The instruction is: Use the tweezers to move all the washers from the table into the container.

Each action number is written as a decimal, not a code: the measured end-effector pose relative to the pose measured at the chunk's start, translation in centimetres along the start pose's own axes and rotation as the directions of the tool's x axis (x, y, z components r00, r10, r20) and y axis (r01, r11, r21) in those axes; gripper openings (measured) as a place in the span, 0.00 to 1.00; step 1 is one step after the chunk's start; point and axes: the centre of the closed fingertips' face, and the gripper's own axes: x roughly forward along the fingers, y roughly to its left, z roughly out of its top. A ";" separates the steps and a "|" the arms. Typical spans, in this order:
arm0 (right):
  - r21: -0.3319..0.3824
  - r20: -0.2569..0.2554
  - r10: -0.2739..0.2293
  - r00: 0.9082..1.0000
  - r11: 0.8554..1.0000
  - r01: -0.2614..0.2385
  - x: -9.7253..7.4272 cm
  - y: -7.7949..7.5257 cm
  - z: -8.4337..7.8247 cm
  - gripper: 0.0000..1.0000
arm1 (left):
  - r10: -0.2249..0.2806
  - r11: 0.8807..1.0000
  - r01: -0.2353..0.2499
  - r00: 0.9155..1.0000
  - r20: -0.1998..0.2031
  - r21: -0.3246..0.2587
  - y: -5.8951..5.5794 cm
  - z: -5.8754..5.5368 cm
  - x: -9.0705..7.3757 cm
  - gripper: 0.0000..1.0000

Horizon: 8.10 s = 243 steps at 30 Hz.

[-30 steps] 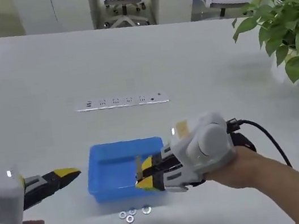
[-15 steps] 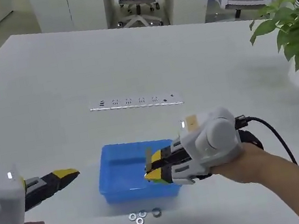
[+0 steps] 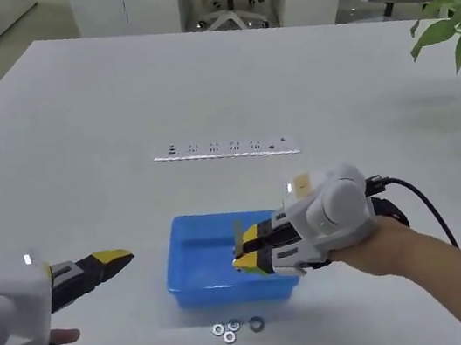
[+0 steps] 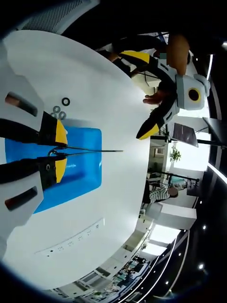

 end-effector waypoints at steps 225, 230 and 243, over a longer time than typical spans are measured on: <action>0.275 -0.028 -0.175 0.984 0.945 0.176 -7.7 8.2 -4.7 0.95 | -0.320 0.893 0.335 0.942 -0.100 0.301 -5.3 2.6 8.3 0.05; 0.270 -0.025 -0.167 0.986 0.948 0.167 -7.5 8.4 -4.6 0.93 | -0.324 0.893 0.338 0.941 -0.096 0.298 -5.3 2.6 8.3 0.05; 0.181 0.004 -0.108 0.994 0.978 0.106 -6.4 8.7 -3.4 0.73 | -0.354 0.870 0.369 0.929 -0.107 0.329 -5.4 2.5 8.0 0.05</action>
